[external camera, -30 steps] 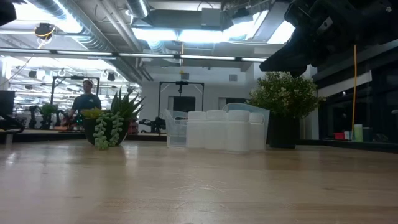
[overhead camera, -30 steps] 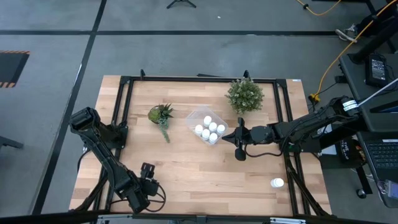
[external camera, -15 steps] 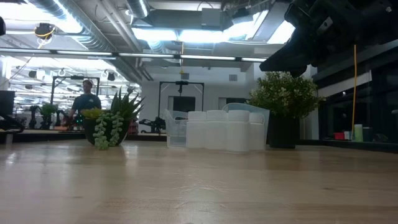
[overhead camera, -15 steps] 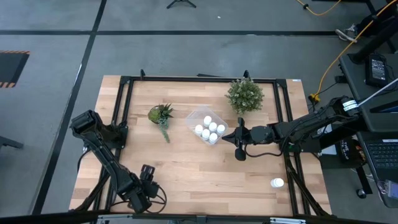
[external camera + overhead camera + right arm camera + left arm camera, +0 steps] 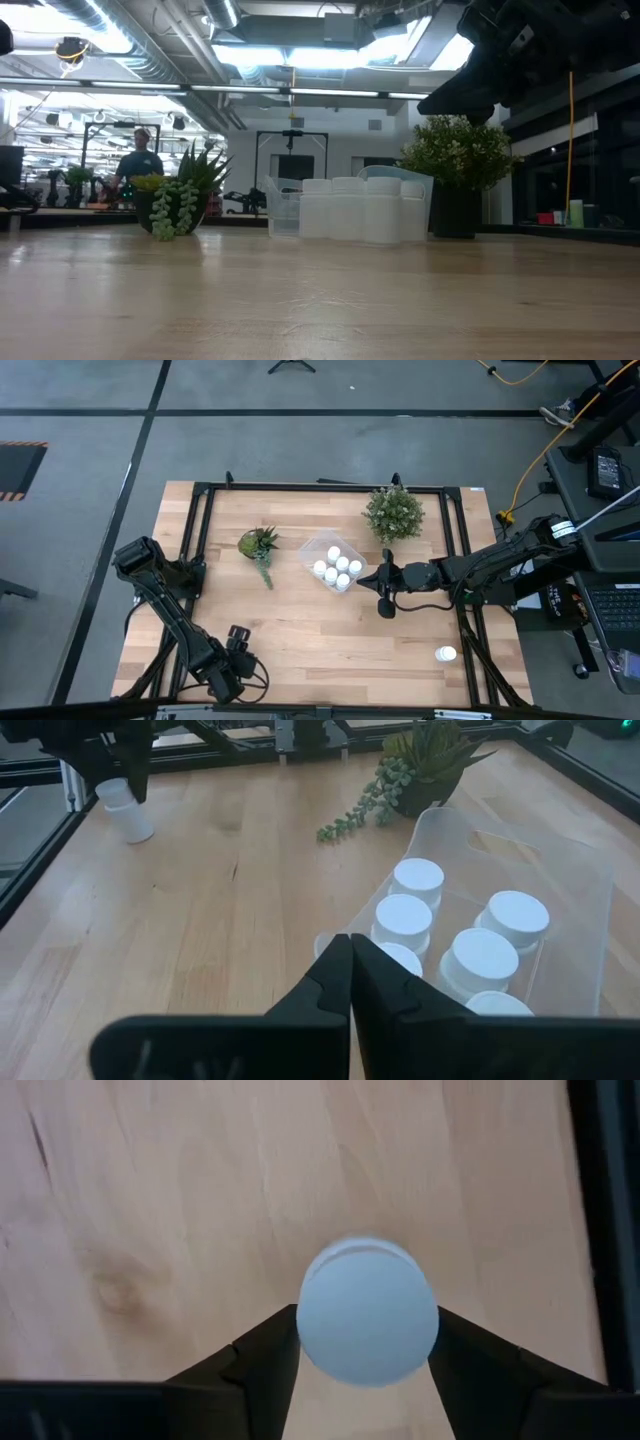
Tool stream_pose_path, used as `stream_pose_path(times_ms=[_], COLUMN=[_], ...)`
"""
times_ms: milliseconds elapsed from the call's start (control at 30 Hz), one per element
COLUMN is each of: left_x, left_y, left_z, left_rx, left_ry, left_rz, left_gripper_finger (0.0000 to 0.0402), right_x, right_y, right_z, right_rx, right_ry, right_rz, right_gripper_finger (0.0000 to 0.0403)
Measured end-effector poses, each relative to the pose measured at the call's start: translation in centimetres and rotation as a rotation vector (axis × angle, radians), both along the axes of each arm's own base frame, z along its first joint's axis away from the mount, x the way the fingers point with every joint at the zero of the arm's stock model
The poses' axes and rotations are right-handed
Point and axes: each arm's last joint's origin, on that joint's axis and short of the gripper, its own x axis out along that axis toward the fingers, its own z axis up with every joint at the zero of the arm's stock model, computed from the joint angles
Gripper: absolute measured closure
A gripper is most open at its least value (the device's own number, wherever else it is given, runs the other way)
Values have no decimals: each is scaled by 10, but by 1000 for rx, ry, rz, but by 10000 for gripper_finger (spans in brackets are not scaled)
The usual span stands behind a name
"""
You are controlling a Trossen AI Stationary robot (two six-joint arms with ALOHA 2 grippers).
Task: Pick and place pill bottles into a basket
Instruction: Put the left pill bottle into the transparent bin
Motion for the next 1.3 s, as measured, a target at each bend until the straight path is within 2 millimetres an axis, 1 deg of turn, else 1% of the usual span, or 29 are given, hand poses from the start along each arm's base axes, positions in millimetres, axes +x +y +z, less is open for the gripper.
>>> stream_pose_path(times_ms=[500,633,1100,1300], left_x=[2,2,4,4], left_y=[0,0,-2,-2], left_z=[1,1,1,1], left_rx=[29,38,21,31], left_ry=[-46,-45,-77,-81], left_rz=[-8,-49,-48,-72], left_gripper_finger=[174,180,182,203], right_x=[0,0,0,0], right_y=[0,0,0,0], right_z=[0,0,-1,-1], right_rx=[-2,-3,-4,-5], right_ry=[1,3,6,7], right_rz=[1,1,1,1], right_gripper_finger=[398,398,398,398])
